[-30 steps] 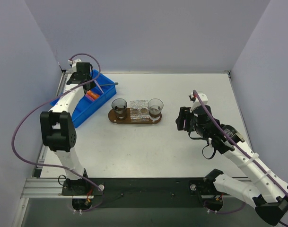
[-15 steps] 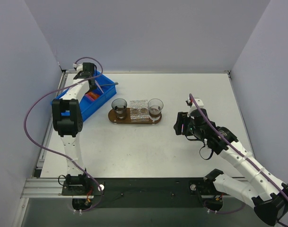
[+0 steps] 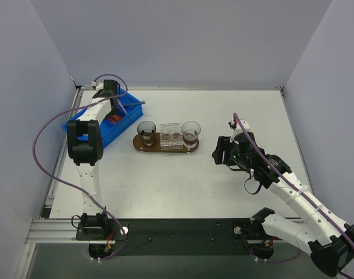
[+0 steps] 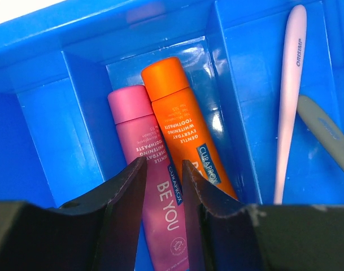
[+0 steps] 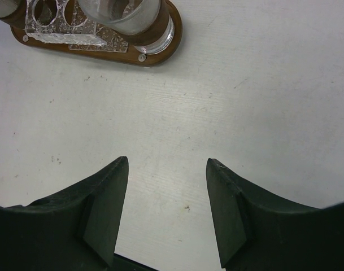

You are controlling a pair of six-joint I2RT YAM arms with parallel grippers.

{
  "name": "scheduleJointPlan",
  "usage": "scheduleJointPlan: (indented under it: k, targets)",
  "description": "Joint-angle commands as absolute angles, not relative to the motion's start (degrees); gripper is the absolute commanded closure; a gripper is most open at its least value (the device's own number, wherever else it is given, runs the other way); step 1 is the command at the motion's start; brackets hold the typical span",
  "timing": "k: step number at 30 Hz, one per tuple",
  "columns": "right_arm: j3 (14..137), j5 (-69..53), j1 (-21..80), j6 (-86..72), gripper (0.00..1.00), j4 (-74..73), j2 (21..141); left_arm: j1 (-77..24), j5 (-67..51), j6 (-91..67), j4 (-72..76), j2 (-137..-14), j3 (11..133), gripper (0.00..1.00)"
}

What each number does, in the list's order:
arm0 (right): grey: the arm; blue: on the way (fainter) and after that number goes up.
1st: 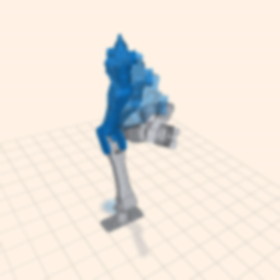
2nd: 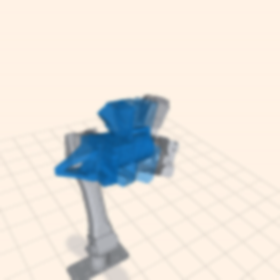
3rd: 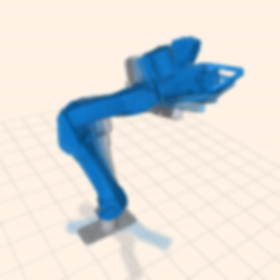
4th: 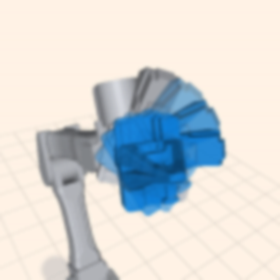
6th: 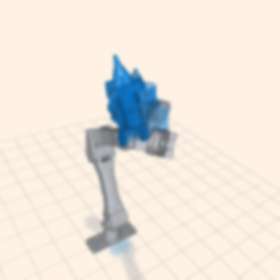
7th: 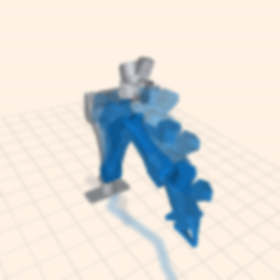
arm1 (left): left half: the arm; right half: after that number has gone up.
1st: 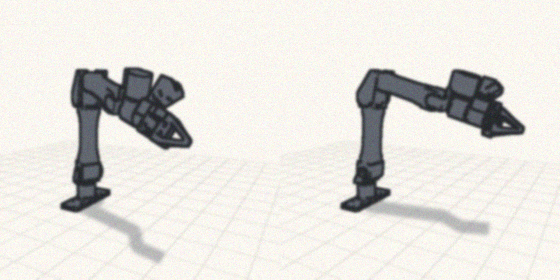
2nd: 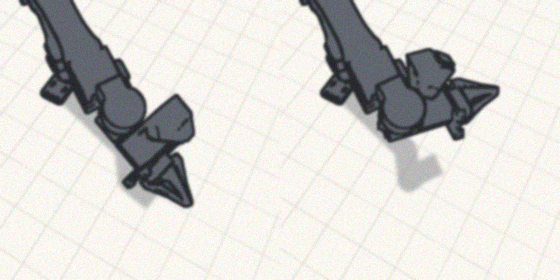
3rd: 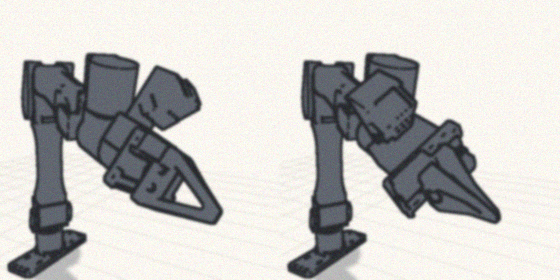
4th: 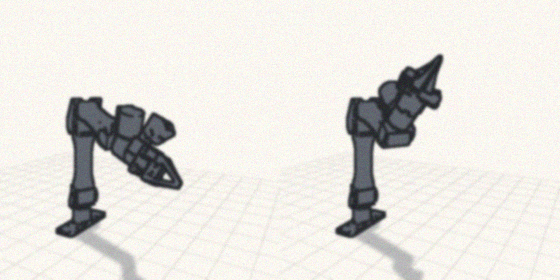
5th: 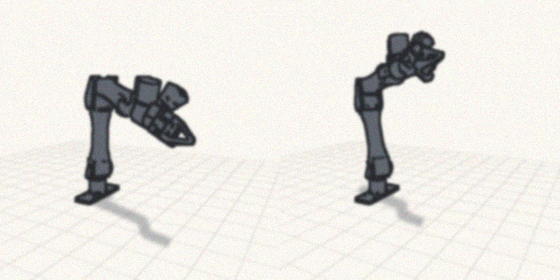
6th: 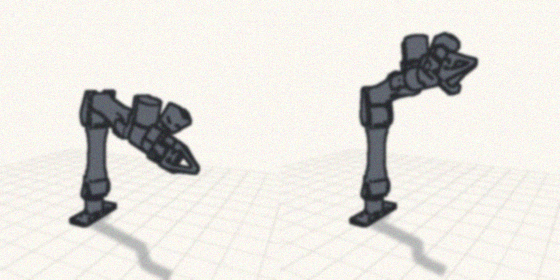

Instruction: Prepare toiletry sets of a toothbrush and toothpaste on the tray

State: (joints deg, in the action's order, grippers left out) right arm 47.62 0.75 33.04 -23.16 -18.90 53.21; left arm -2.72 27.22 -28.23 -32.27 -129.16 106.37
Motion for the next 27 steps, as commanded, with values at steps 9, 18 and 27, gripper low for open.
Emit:
scheduleJointPlan:
  k: [9,18,27]
  targets:
    - [46.9,-1.4,32.7,-24.6,0.47,-16.8,53.9,-0.8,23.5,-27.3,-34.5,-132.5,109.9,0.57]
    - [46.6,-1.4,32.6,-24.5,0.46,-16.7,54.0,-0.8,23.3,-27.1,-34.4,-132.8,109.3,0.69]
    - [46.3,-1.4,32.3,-24.5,0.46,-16.7,54.1,-0.9,22.4,-27.2,-33.3,-128.7,108.0,1.0]
